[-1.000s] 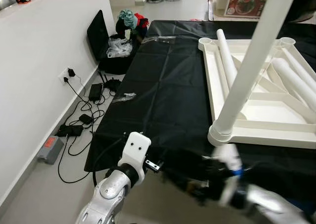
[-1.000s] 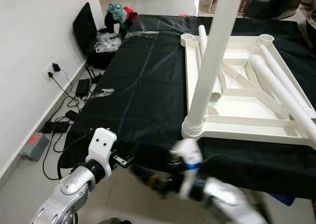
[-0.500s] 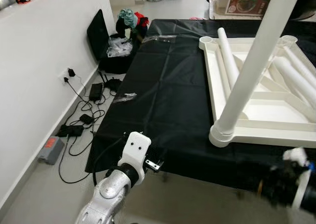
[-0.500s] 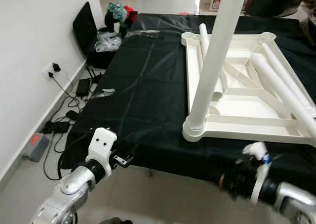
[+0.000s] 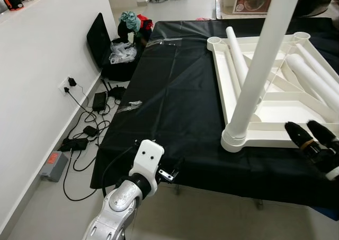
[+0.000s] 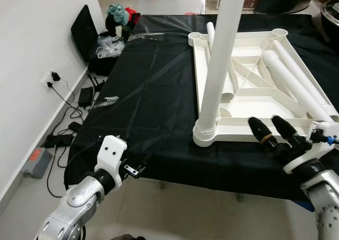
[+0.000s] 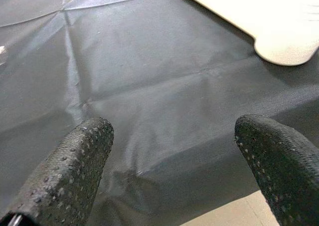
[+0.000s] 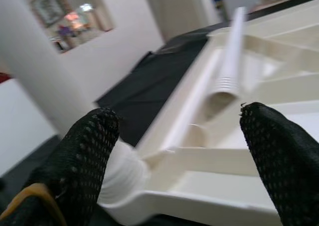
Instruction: Building children table
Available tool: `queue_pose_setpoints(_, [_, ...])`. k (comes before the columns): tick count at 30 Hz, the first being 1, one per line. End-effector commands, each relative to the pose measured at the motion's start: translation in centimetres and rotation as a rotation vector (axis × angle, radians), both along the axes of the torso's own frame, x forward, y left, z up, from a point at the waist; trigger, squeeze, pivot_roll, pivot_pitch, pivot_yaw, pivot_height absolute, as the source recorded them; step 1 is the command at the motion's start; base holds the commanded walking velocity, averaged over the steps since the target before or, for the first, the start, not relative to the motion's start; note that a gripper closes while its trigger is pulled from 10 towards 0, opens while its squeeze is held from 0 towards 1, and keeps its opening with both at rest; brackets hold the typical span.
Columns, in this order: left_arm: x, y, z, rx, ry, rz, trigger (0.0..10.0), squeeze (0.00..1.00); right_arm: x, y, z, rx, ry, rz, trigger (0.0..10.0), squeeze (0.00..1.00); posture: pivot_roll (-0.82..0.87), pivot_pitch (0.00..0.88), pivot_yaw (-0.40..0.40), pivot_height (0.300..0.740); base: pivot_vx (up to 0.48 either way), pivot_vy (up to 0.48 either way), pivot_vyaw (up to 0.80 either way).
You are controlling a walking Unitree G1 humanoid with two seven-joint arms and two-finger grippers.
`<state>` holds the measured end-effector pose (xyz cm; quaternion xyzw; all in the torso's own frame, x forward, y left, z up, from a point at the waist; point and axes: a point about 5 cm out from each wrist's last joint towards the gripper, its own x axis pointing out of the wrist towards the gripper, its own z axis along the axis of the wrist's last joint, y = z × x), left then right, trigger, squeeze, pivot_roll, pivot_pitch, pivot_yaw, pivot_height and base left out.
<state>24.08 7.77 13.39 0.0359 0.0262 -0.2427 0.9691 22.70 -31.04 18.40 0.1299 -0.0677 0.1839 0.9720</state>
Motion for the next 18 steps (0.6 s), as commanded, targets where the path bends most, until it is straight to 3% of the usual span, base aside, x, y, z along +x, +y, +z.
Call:
queue_pose_setpoints(1, [0.0,0.3,-0.4,0.019,0.013,0.009,10.0,0.00,-0.1,1.2,-0.2,0.030,-0.003,0.065,10.0,0.00,0.11,0.165,0.025,0.740,0.000,0.000,0.00])
queue_pose_setpoints(8, [-0.1,0.2,-0.3,0.024,0.001,0.002,10.0,0.00,1.0,2.8,0.7,0.040,-0.072,0.015,10.0,0.00,0.11,0.165,0.025,0.740,0.000,0.000,0.00])
queue_pose_setpoints(10, [-0.1,0.1,-0.2,0.032,-0.012,-0.007,10.0,0.00,2.0,3.2,1.1,0.031,-0.111,-0.075,10.0,0.00,0.11,0.163,0.025,0.740,0.000,0.000,0.00])
queue_pose_setpoints(13, [-0.2,0.0,-0.2,0.032,-0.017,-0.014,10.0,0.00,2.6,3.3,1.0,0.022,-0.122,-0.128,10.0,0.00,0.11,0.164,0.024,0.740,0.000,-0.425,0.00])
queue_pose_setpoints(18, [-0.2,0.1,-0.3,0.032,-0.010,-0.011,10.0,0.00,3.1,2.2,1.0,-0.018,-0.128,-0.233,10.0,0.00,0.11,0.159,0.025,0.740,0.000,-0.378,0.00])
